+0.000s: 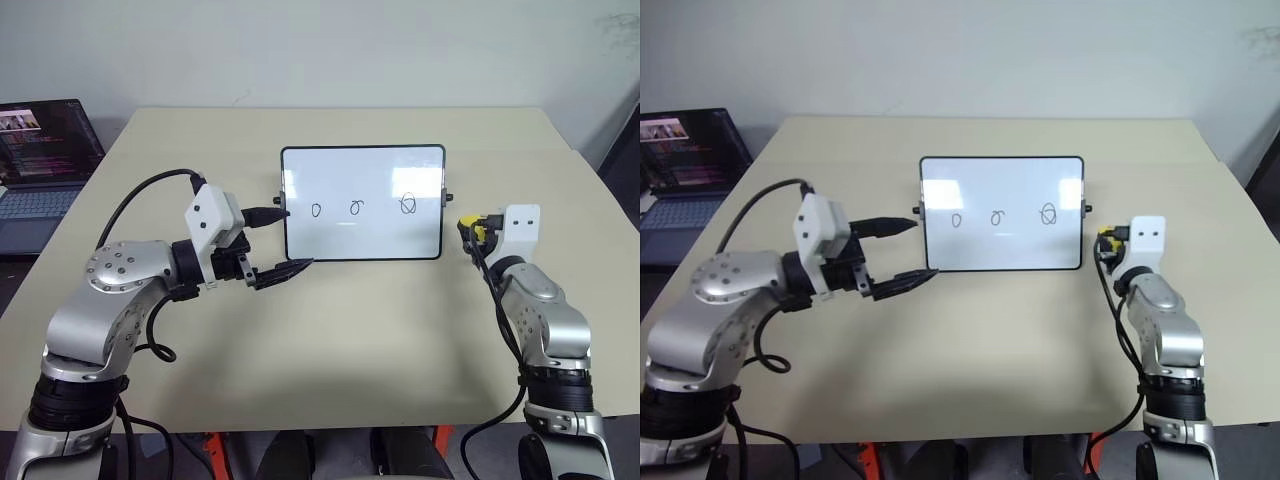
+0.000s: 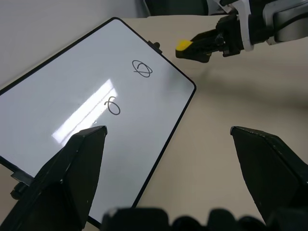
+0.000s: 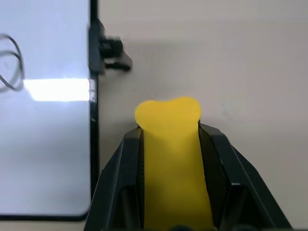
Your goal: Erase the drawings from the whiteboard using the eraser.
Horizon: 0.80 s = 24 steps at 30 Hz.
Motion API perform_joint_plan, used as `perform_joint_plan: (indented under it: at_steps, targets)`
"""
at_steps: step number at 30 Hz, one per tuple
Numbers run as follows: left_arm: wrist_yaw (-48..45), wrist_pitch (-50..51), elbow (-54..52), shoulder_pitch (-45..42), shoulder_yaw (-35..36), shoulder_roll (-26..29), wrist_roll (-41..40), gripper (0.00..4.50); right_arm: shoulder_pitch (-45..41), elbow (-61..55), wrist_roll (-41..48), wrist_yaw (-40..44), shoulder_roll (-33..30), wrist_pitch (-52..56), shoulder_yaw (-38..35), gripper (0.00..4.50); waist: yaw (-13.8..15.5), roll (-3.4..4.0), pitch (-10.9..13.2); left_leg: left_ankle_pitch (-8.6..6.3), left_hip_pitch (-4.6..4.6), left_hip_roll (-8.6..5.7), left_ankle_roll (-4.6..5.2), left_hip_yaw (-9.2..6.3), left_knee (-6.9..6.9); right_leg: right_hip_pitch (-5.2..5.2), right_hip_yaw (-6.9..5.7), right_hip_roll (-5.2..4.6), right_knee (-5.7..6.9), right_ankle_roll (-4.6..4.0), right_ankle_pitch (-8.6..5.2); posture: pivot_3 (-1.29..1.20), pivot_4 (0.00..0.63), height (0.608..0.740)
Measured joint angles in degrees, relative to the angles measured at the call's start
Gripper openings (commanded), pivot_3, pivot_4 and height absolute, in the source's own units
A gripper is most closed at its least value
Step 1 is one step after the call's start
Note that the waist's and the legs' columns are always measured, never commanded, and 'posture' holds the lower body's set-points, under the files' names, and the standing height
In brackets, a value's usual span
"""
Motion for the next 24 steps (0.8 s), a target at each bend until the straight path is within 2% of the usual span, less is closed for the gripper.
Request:
perform_joint_plan:
  at_steps: [9, 24]
  targets:
    - [0.26, -0.08, 0.00, 0.05, 0.04, -0.01, 0.01, 4.50, -6.19, 3.10, -0.50, 2.85, -0.46, -3.63, 2.29, 1.23, 0.00, 0.00, 0.00, 0.00, -0.10, 0.00, 0.00, 0.01, 0.01, -0.12, 0.01, 0.00, 0.01, 0.00, 0.01, 0.00, 0.150, 0.740]
    - [1.03, -3.02, 1.06, 2.38, 0.46, -0.01, 2.29, 4.50, -10.87, 8.05, -1.70, 4.96, 1.39, -7.86, 4.48, 1.23, -0.01, 0.00, 0.00, 0.00, -0.18, 0.00, 0.00, 0.04, 0.01, -0.22, 0.03, -0.02, 0.04, -0.01, 0.01, 0.00, 0.150, 0.740]
